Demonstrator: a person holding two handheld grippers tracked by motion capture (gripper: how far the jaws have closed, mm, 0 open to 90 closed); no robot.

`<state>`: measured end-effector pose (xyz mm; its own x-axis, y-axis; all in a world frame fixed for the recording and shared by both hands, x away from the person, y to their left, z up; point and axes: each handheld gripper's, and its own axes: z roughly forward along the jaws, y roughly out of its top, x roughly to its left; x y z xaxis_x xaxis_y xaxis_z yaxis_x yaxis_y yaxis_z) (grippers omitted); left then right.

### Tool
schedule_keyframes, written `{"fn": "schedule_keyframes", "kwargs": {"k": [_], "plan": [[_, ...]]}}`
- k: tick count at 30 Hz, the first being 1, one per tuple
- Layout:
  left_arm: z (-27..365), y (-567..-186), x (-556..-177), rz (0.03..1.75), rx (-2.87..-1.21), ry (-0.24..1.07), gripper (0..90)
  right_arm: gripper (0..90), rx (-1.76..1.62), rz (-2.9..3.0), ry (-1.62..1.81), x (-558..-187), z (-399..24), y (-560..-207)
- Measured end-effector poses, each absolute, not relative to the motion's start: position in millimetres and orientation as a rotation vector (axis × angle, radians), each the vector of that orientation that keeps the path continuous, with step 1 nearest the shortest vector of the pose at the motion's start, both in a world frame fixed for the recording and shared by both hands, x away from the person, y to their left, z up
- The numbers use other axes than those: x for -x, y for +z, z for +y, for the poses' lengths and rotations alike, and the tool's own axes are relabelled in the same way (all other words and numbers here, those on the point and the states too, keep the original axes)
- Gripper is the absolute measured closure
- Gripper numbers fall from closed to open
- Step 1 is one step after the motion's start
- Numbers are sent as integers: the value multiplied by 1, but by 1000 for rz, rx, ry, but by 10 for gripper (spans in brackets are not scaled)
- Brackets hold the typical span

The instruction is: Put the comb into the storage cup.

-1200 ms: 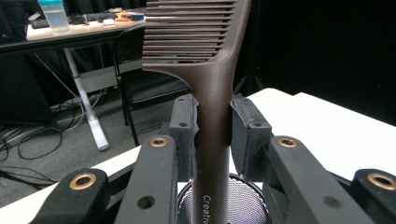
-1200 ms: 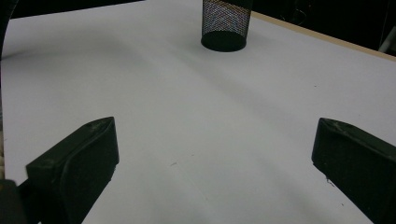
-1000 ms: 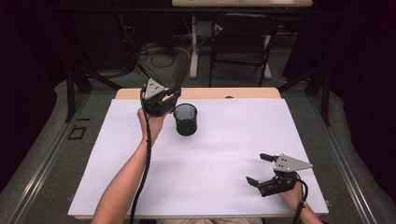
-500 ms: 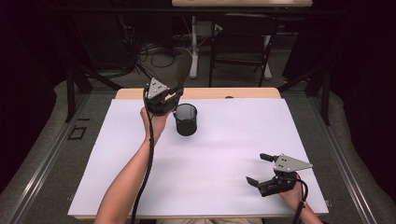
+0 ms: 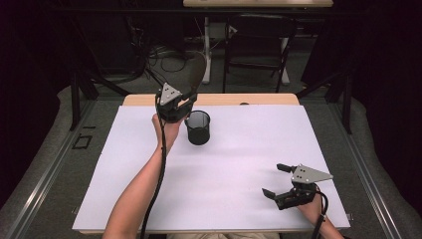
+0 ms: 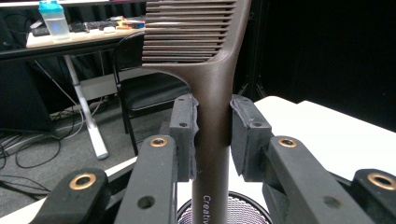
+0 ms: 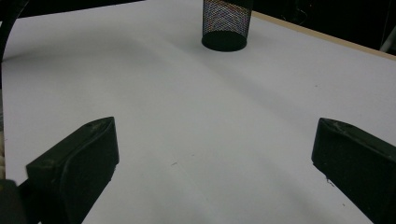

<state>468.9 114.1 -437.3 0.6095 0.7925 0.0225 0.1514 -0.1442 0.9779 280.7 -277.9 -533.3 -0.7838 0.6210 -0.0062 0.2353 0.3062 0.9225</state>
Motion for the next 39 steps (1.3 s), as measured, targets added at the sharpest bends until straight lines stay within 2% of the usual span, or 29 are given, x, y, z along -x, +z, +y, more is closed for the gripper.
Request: {"fn": "schedule_keyframes", "kwargs": {"k": [39], "plan": [[101,-456,-484,809,-1635,626,725,3,-757,2222,1471,-280,-277,-533]]}}
